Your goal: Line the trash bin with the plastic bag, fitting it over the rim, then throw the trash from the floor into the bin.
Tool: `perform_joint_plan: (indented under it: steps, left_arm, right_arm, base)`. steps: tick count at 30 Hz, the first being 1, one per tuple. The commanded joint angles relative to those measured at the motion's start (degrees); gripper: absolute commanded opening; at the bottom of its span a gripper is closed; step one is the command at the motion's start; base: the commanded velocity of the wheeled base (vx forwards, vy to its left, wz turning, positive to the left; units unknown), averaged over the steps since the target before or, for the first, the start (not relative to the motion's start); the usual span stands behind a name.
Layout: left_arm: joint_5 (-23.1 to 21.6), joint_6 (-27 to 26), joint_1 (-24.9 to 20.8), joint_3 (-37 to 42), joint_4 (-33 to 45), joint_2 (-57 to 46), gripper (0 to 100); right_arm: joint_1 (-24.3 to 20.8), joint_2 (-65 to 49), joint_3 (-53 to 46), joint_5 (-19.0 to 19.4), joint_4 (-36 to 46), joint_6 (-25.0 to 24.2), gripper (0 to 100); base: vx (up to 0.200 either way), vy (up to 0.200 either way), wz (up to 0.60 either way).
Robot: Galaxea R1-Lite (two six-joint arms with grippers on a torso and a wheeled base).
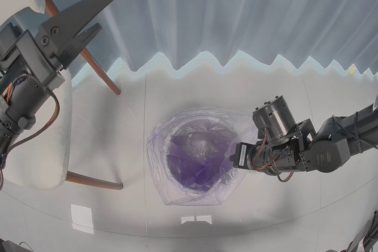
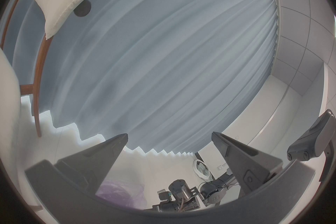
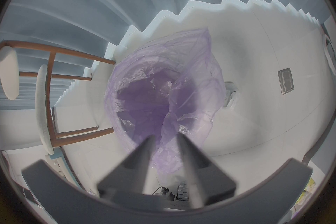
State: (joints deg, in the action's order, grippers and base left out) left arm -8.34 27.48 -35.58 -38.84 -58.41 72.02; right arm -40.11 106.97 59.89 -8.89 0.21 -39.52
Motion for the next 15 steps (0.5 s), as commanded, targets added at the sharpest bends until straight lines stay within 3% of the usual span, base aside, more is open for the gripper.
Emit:
perform_joint_plan:
  steps: [1,5,15]
  left_arm:
    - [-0.01,0.03,0.08,0.17,-0.04,-0.83,100]
    - [-0.1,0.03,0.08,0.26,0.49,-0.74,100]
    - [-0.1,-0.14,-0.98,1.84,1.19,-0.74,100]
  right_arm:
    - [-0.15,1.13,1.02,-0.17,1.46,-0.2,100]
    - [-0.15,2.54,4.27,-0.08,9.99,-1.17,100]
    - [0.29,9.66,12.35,-0.17,11.13,-1.52,100]
  base:
    - [0.0,0.0,0.0]
    - [0.0,0.0,0.0]
    - [0.0,0.0,0.0]
